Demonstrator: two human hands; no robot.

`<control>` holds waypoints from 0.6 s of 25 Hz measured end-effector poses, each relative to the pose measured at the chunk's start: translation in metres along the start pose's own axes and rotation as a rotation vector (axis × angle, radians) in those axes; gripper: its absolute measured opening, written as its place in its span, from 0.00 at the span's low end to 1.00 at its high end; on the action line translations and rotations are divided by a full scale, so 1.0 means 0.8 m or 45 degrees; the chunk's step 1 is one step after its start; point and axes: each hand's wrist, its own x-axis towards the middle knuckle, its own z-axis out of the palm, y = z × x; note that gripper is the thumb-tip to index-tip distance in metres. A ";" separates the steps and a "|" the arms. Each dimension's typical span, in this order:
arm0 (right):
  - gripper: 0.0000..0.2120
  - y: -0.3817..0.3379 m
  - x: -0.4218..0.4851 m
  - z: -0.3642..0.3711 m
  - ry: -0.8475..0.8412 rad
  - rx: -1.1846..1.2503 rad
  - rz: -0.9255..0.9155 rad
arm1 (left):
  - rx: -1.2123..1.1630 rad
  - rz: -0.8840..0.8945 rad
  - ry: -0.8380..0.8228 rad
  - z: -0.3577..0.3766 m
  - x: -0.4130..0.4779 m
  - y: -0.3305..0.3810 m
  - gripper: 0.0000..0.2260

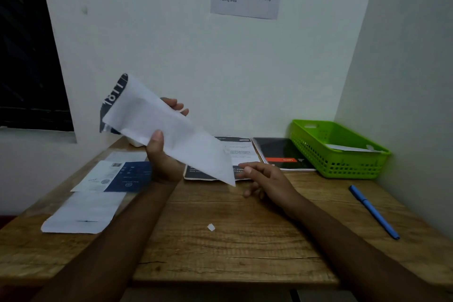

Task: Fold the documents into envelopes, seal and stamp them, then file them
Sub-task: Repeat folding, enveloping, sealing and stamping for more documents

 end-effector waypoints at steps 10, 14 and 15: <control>0.09 0.000 0.004 -0.014 0.224 0.364 0.010 | 0.220 -0.252 0.582 -0.009 -0.006 -0.016 0.16; 0.10 0.004 0.003 -0.023 0.373 0.313 0.027 | 0.616 -0.280 0.656 -0.035 0.007 -0.012 0.19; 0.09 0.004 0.002 -0.025 0.397 0.309 0.031 | 0.630 -0.311 0.656 -0.038 0.007 -0.012 0.18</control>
